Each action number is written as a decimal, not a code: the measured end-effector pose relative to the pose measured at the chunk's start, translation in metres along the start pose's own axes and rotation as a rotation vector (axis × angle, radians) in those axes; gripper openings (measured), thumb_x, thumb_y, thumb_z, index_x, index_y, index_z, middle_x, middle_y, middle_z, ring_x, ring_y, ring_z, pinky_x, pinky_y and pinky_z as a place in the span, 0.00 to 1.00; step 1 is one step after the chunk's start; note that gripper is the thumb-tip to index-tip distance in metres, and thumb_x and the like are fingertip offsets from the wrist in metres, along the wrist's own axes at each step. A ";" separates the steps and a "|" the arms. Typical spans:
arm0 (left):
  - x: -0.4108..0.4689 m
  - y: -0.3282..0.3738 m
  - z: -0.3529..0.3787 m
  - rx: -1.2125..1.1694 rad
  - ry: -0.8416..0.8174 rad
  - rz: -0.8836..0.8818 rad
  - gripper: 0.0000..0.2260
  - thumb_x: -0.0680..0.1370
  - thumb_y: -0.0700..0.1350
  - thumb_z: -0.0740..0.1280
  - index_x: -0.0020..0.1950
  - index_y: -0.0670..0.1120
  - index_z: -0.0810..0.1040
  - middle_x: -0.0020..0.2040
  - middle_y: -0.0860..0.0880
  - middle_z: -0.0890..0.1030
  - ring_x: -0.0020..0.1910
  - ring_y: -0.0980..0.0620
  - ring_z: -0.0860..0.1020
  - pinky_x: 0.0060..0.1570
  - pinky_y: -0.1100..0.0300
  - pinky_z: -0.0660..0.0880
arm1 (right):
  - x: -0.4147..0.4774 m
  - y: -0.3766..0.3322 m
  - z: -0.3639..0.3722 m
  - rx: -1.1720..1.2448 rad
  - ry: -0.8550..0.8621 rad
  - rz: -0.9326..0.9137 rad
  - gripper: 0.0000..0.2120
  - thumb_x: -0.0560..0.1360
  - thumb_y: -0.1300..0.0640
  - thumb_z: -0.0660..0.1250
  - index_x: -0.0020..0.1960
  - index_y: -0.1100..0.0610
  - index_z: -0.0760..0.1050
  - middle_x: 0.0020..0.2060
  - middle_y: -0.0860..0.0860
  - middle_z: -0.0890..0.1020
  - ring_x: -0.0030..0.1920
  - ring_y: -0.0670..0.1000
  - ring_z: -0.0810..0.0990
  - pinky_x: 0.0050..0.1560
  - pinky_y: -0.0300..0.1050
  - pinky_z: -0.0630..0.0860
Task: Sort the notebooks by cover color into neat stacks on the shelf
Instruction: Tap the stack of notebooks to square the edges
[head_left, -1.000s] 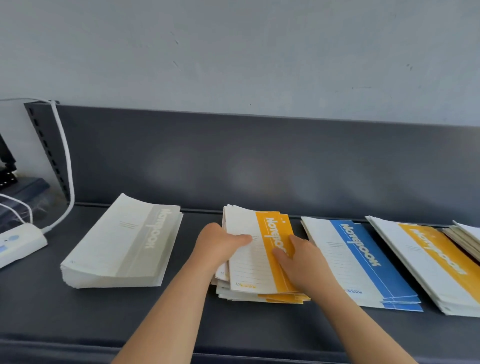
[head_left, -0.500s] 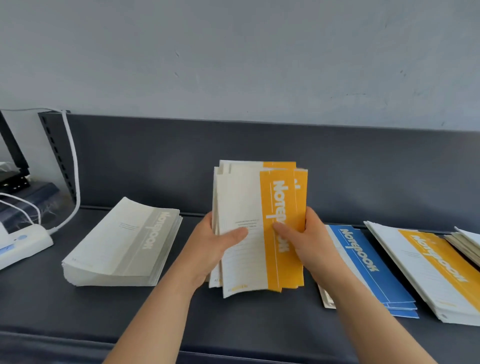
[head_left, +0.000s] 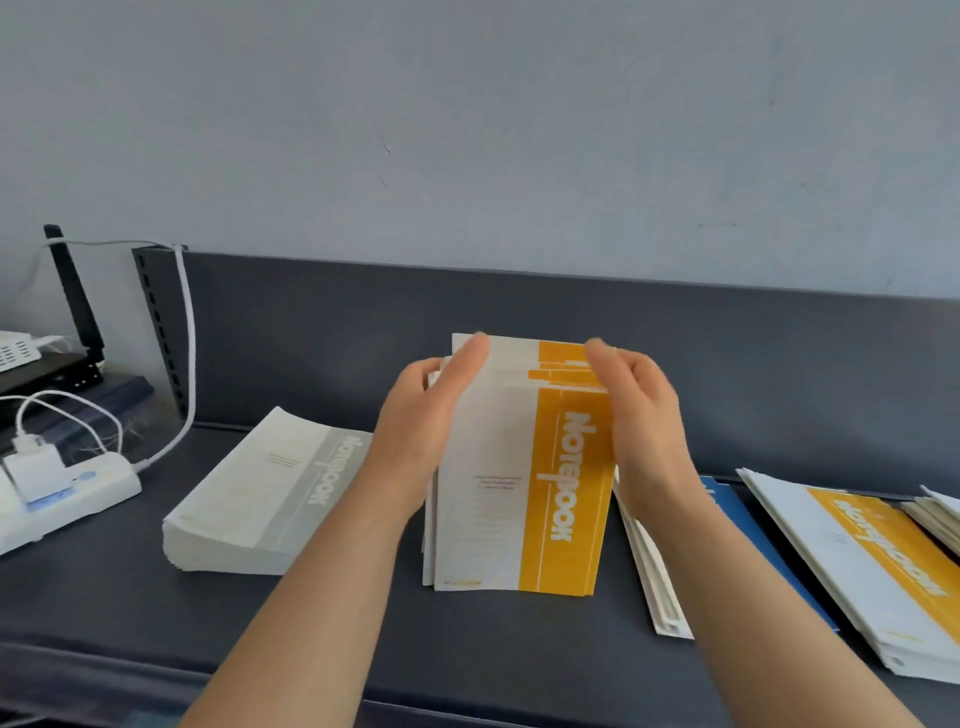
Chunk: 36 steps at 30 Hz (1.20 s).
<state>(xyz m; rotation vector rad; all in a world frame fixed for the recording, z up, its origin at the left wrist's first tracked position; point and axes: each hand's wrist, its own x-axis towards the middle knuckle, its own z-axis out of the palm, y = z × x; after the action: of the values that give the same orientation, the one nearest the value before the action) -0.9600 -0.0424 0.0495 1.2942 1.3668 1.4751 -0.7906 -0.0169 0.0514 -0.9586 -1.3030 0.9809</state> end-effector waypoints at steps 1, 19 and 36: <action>0.003 0.005 0.006 0.021 0.053 -0.037 0.36 0.61 0.77 0.62 0.55 0.51 0.77 0.49 0.50 0.83 0.49 0.50 0.82 0.50 0.50 0.78 | 0.004 -0.005 0.005 -0.026 0.028 0.034 0.15 0.73 0.41 0.65 0.53 0.50 0.73 0.46 0.49 0.83 0.46 0.49 0.83 0.48 0.50 0.80; -0.033 -0.056 0.018 0.076 0.081 0.203 0.21 0.74 0.55 0.62 0.67 0.58 0.65 0.57 0.63 0.76 0.56 0.60 0.76 0.42 0.67 0.75 | -0.027 0.042 0.002 -0.032 0.005 0.037 0.12 0.72 0.42 0.65 0.53 0.44 0.70 0.48 0.43 0.81 0.50 0.47 0.82 0.49 0.49 0.79; -0.021 -0.070 0.002 0.113 0.035 0.148 0.28 0.71 0.54 0.73 0.68 0.58 0.64 0.58 0.60 0.76 0.58 0.57 0.76 0.50 0.60 0.77 | -0.026 0.021 -0.006 -0.343 -0.027 -0.263 0.37 0.73 0.54 0.65 0.76 0.46 0.48 0.74 0.42 0.58 0.73 0.42 0.57 0.72 0.51 0.62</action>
<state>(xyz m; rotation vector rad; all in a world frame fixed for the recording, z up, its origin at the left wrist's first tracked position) -0.9618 -0.0505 -0.0231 1.4746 1.4208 1.5441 -0.7861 -0.0356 0.0226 -1.0002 -1.6069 0.5802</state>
